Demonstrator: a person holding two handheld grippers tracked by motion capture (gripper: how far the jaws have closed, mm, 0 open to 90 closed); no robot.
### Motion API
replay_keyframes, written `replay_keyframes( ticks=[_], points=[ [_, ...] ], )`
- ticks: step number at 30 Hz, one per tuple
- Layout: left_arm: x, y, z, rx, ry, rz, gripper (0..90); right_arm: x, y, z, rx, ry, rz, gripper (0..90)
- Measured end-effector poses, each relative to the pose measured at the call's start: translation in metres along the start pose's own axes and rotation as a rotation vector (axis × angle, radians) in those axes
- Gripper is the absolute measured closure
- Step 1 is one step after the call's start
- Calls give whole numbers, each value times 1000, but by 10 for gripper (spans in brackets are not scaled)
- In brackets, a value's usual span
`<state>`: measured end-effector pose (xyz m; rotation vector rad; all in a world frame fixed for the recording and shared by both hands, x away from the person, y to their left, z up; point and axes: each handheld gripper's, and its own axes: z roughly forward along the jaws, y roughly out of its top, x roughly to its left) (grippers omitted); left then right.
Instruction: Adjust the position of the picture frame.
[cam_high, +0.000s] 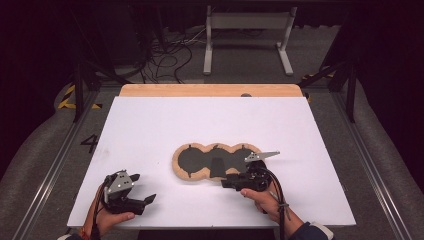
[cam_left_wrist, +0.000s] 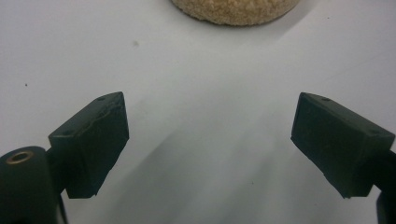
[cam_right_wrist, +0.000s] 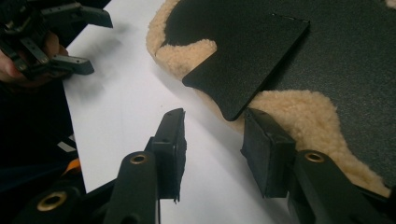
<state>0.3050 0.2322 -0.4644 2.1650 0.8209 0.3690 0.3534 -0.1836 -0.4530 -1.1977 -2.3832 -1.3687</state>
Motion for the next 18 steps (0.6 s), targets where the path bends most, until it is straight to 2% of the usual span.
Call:
replay_keyframes(
  ticks=[3,6,8,11,13,14,17,18],
  points=[
    [0,0,0,0,4,-4,115,-2,4,2,-17,32,40,609],
    [1,0,1,9,7,-8,110,-6,7,3,-23,67,99,616],
    [1,0,2,11,8,-16,110,-10,9,3,-30,93,159,622],
    [0,1,3,8,1,-19,110,-15,11,3,-36,117,259,677],
    [1,1,3,10,5,-11,109,-18,12,3,-30,124,288,695],
    [1,1,3,10,5,-11,108,-18,12,3,-30,124,288,695],
    [0,2,4,14,-4,-32,107,-22,13,5,-39,137,333,687],
    [1,2,5,14,-8,-24,107,-22,14,6,-39,140,343,684]
  ],
)
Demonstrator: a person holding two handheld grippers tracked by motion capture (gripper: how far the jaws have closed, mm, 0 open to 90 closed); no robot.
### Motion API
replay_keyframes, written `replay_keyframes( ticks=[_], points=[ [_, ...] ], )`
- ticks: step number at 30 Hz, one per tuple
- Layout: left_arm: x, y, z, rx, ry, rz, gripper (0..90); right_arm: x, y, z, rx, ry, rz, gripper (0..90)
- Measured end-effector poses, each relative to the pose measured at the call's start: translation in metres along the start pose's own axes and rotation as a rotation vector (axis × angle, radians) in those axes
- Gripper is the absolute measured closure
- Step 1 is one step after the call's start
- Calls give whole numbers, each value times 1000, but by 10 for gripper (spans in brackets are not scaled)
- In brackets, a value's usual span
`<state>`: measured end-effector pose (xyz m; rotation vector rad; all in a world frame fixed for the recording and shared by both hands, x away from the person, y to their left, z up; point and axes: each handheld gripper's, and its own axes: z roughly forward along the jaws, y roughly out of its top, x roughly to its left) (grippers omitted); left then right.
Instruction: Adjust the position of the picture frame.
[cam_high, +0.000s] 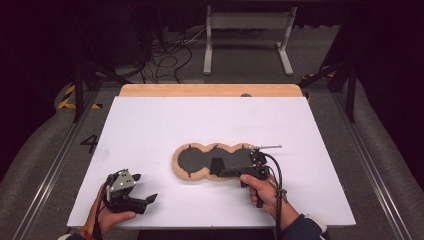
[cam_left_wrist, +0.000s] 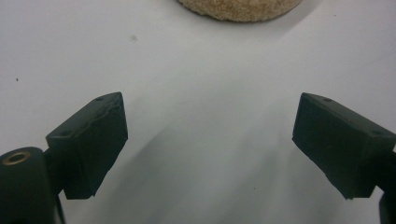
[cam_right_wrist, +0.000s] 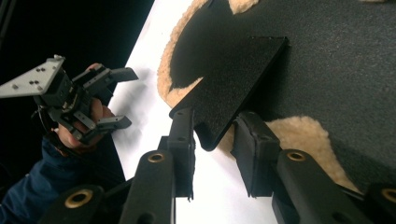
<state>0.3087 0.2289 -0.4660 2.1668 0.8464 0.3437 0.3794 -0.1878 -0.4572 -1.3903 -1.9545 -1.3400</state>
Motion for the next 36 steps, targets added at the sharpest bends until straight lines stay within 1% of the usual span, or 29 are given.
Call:
replay_keyframes(
  ticks=[3,5,7,10,12,13,14,15,16,17,18,19,20,21,22,23,25,27,28,29,30,31,34,36],
  points=[
    [0,3,1,-1,3,18,103,-1,2,1,8,10,4,681],
    [2,5,2,-16,-8,-6,103,-4,3,0,16,29,20,686],
    [4,7,2,-21,-10,-5,103,-4,4,1,18,31,23,686],
    [7,11,6,-30,-21,-25,101,-6,3,2,9,43,51,683],
    [10,14,8,-29,-25,-25,99,-8,4,3,9,56,67,681],
    [13,20,12,-36,-33,-29,98,-8,5,3,8,62,76,678],
    [15,23,14,-41,-40,-28,98,-8,5,3,8,63,79,671],
    [16,25,16,-42,-45,-37,98,-7,5,4,5,61,84,659],
    [16,25,16,-42,-45,-37,99,-7,5,4,5,61,84,659],
    [19,29,20,-40,-50,-32,99,-4,6,6,-7,41,84,623],
    [18,31,22,-39,-56,-43,99,-4,6,6,-7,41,84,623],
    [20,34,24,-40,-55,-30,99,-3,7,7,-10,36,87,611],
    [20,37,26,-44,-62,-35,100,-3,8,9,-12,35,94,604],
    [20,39,27,-48,-63,-37,100,-5,8,10,-11,48,109,606],
    [20,40,28,-52,-67,-36,100,-7,9,11,-13,60,123,608],
    [20,40,28,-48,-64,-31,98,-7,9,11,-15,63,127,608],
    [20,37,29,-43,-70,-47,98,-6,8,11,-18,58,128,610],
    [21,35,30,-36,-68,-44,98,-7,8,11,-20,64,134,629],
    [20,34,30,-34,-73,-53,99,-8,7,12,-25,66,138,638],
    [20,34,30,-27,-73,-39,99,-9,7,12,-28,70,148,644],
    [19,33,31,-28,-76,-43,99,-10,7,12,-28,73,148,645],
    [19,33,31,-23,-76,-26,99,-10,7,12,-28,73,147,645],
    [17,33,31,-19,-83,-16,99,-9,6,12,-29,68,144,645],
    [17,32,31,-20,-88,-20,99,-9,6,12,-29,67,143,646]
  ],
)
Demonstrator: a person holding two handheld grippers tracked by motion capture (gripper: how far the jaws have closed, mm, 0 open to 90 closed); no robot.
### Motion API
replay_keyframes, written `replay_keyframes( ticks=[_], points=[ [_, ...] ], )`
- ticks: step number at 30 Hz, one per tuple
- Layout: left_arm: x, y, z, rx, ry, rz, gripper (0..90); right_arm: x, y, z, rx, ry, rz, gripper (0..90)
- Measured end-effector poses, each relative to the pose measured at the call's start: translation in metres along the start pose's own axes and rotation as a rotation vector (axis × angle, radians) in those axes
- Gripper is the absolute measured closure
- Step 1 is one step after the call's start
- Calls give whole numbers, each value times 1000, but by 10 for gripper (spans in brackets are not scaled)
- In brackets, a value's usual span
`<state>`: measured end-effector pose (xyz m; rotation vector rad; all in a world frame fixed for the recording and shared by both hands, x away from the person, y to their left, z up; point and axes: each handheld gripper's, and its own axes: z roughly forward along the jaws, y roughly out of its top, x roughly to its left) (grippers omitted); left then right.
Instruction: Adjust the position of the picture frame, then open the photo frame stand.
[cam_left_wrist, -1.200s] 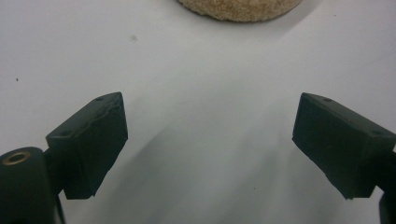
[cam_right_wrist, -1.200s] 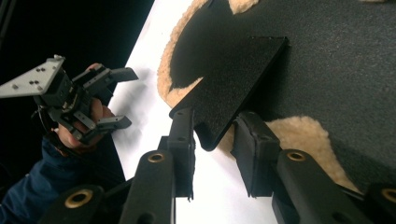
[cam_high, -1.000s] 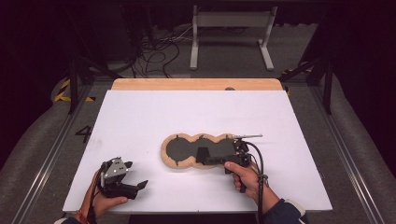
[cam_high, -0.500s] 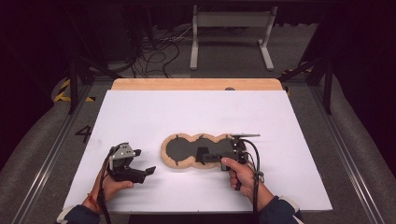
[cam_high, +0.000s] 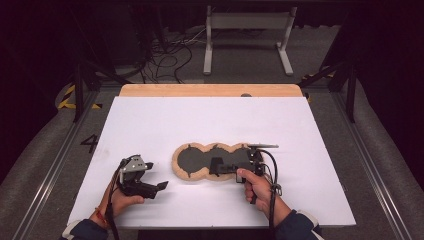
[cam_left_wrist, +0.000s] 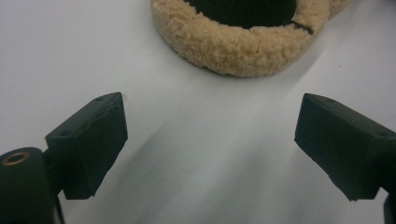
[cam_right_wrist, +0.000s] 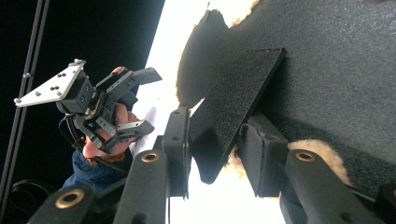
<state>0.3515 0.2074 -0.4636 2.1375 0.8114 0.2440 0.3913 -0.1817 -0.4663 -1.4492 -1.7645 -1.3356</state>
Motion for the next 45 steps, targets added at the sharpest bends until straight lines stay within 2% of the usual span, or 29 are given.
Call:
replay_keyframes(
  ticks=[11,12,16,18,19,23,25,27,28,29,30,31,33,34,38,45],
  points=[
    [2,-1,-2,-3,-7,-13,100,1,-1,0,-1,-8,-28,647],
    [2,0,-2,-2,-9,0,100,1,-1,0,0,-8,-31,653],
    [2,3,-1,-15,-24,-16,100,1,-2,0,0,-12,-42,657],
    [3,4,0,-20,-23,-10,100,1,-2,0,-1,-14,-45,657],
    [4,6,1,-28,-35,-28,100,1,-3,0,-5,-13,-47,657],
    [12,13,3,-54,-51,-51,103,3,-2,0,1,-20,-70,658],
    [17,17,6,-69,-62,-91,105,3,-2,1,2,-22,-78,659],
    [22,21,9,-71,-74,-99,107,3,-2,1,1,-23,-90,659],
    [26,23,13,-68,-78,-94,107,3,-3,1,-1,-25,-99,662],
    [27,25,15,-69,-80,-109,108,4,-3,1,3,-29,-106,663],
    [29,27,19,-59,-93,-101,111,5,-4,1,0,-31,-111,663],
    [30,29,22,-57,-112,-111,109,5,-4,1,1,-36,-125,663],
    [30,33,27,-50,-126,-119,108,5,-4,1,2,-38,-142,663],
    [30,36,30,-46,-131,-107,108,6,-4,1,3,-37,-145,663],
    [29,41,39,-25,-148,-107,107,8,-5,1,0,-47,-189,663],
    [27,42,48,13,-186,-97,131,10,-7,1,5,-60,-259,663]
  ],
)
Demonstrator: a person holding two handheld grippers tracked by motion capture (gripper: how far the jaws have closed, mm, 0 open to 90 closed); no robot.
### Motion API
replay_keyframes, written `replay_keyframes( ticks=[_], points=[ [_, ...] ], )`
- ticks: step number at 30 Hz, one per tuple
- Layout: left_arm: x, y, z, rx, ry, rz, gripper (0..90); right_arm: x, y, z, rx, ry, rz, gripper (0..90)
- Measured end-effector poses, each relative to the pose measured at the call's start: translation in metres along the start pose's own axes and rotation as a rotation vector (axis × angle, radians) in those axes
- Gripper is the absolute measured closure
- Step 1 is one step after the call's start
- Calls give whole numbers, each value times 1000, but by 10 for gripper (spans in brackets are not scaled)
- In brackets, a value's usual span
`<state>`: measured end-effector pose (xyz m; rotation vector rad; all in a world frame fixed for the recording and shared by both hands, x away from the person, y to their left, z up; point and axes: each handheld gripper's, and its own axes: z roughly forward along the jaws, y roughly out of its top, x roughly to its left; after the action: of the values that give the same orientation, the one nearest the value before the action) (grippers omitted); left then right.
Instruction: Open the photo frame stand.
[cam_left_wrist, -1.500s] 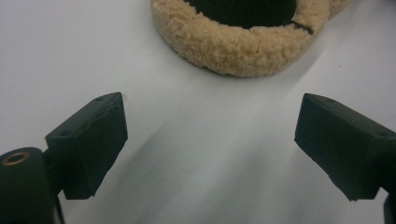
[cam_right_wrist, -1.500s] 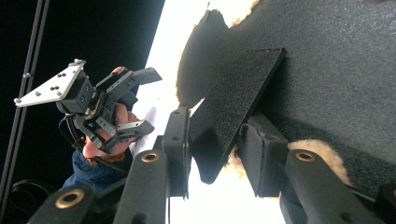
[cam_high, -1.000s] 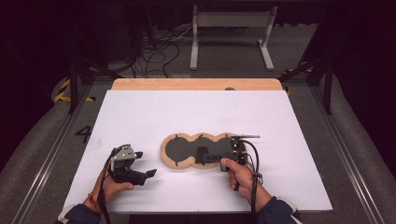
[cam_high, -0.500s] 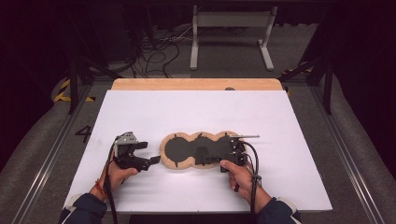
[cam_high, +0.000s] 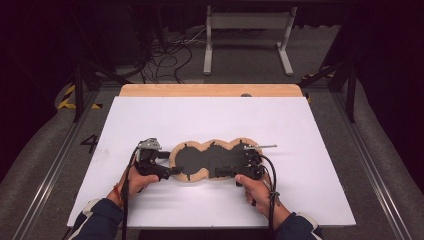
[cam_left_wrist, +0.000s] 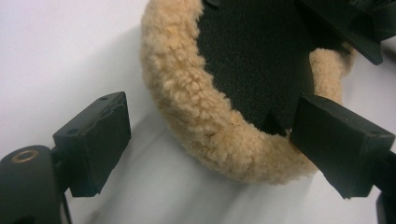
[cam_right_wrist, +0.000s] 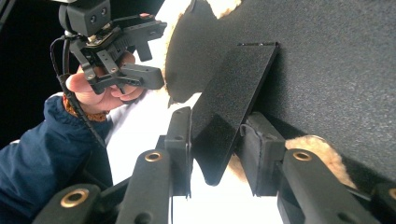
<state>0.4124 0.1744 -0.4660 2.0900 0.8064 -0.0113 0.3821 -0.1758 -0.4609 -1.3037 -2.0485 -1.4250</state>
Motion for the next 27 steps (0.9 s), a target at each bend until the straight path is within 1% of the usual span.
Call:
replay_keyframes(
  ticks=[1,3,5,6,7,8,9,10,11,12,13,14,17,18,19,20,21,22,23,24,25,26,27],
  points=[
    [0,0,0,0,-5,-10,133,0,0,0,1,-2,-5,663],
    [0,0,2,-2,-26,-18,142,1,0,0,4,-6,-17,663],
    [0,1,3,0,-38,-8,161,1,0,0,2,-7,-28,663],
    [-1,1,5,3,-56,-10,168,1,0,0,-1,-4,-35,663],
    [-2,3,7,12,-81,22,203,1,0,0,-1,-2,-40,663],
    [-5,3,9,12,-72,16,214,1,0,0,-2,0,-44,663],
    [-5,4,9,13,-70,28,204,0,0,0,-4,1,-43,662],
    [-5,5,9,12,-68,16,206,0,-1,0,-6,3,-40,663],
    [-4,5,9,6,-74,-4,218,-1,-1,0,-13,12,-21,669],
    [0,5,7,-3,-87,-20,241,-2,-1,0,-18,22,-8,672],
    [0,5,7,-3,-87,-20,275,-2,-1,0,-18,22,-8,672],
    [0,5,6,-11,-90,-32,275,-3,-1,0,-19,28,2,674],
    [-4,8,1,-42,-59,4,336,-4,-2,1,-27,42,16,701],
    [-6,9,-1,-55,-51,15,354,-3,-1,2,-27,42,14,708],
    [-8,9,-3,-64,-41,18,372,-2,-1,2,-28,37,12,719],
    [-8,10,-5,-78,-32,38,395,-2,0,1,-29,33,10,732],
    [-9,11,-7,-84,-20,48,416,-1,0,1,-30,29,4,742],
    [-9,11,-7,-84,-20,48,431,-1,0,0,-29,25,0,750],
    [-12,13,-10,-99,5,79,443,0,1,0,-28,18,-8,759],
    [-15,13,-11,-110,22,74,450,1,2,0,-29,13,-12,764],
    [-15,15,-13,-115,34,98,462,1,2,0,-30,7,-18,769],
    [-17,15,-14,-123,52,97,474,2,3,0,-31,1,-19,772],
    [-17,15,-14,-123,52,97,485,2,4,1,-30,-7,-27,774]
  ],
)
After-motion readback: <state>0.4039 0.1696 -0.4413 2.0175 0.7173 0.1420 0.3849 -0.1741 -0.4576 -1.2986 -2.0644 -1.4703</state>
